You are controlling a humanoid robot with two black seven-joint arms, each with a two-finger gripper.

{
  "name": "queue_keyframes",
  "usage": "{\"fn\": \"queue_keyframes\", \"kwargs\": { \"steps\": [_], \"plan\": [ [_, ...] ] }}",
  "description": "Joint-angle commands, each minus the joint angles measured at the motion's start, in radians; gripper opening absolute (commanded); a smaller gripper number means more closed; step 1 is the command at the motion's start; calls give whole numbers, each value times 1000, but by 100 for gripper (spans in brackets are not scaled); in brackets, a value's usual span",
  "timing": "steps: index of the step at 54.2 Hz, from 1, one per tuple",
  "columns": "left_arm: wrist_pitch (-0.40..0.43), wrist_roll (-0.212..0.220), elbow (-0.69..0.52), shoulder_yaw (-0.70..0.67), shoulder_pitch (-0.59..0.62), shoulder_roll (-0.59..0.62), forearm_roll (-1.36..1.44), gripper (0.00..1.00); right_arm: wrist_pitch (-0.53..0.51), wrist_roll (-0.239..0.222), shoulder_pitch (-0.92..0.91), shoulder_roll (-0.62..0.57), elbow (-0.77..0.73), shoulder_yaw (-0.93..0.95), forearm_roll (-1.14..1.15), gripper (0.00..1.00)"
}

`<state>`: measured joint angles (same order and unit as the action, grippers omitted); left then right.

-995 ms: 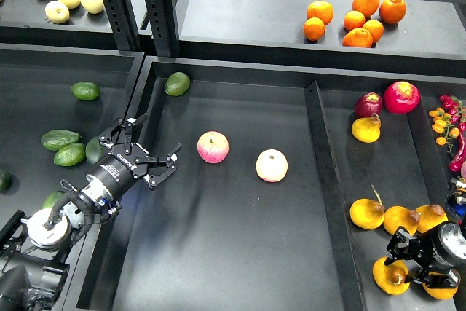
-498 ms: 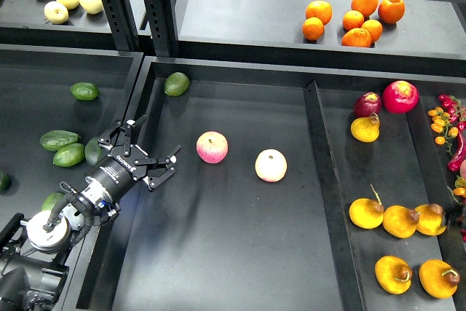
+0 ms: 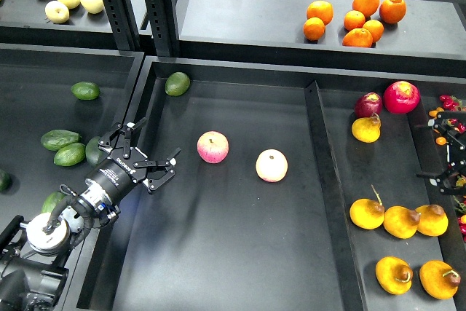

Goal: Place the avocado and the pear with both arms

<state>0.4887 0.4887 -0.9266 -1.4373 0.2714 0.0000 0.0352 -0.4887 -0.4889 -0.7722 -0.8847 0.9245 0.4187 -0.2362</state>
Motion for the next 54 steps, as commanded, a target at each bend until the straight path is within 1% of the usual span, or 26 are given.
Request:
{"fn": "queue_keyframes", "kwargs": {
  "steps": [1,7,17,18,25,30,36,48,54],
  "plan": [
    [0,0,0,-2,0,0,0,99,0,0,85,41,11,141,-37,100],
    [0,0,0,-3,0,0,0,99,0,0,152,108,16,256,-55,100],
    [0,0,0,-11,-6,0,0,99,0,0,228,199,48,390,-66,100],
    [0,0,0,-12,-6,0,-1,99,0,0,252,237,62,440,-66,100],
    [0,0,-1,-14,-6,0,-1,99,0,0,317,329,80,564,-66,100],
    [0,0,-11,-14,-6,0,-1,99,0,0,366,423,94,666,-66,100],
    [0,0,-17,-11,-6,0,-3,99,0,0,427,559,125,804,-66,100],
    [0,0,-47,-15,-18,0,-24,99,0,0,516,750,198,950,-68,100],
    [0,0,-70,-15,-37,0,-40,99,0,0,568,826,226,976,-74,100]
  ]
}}
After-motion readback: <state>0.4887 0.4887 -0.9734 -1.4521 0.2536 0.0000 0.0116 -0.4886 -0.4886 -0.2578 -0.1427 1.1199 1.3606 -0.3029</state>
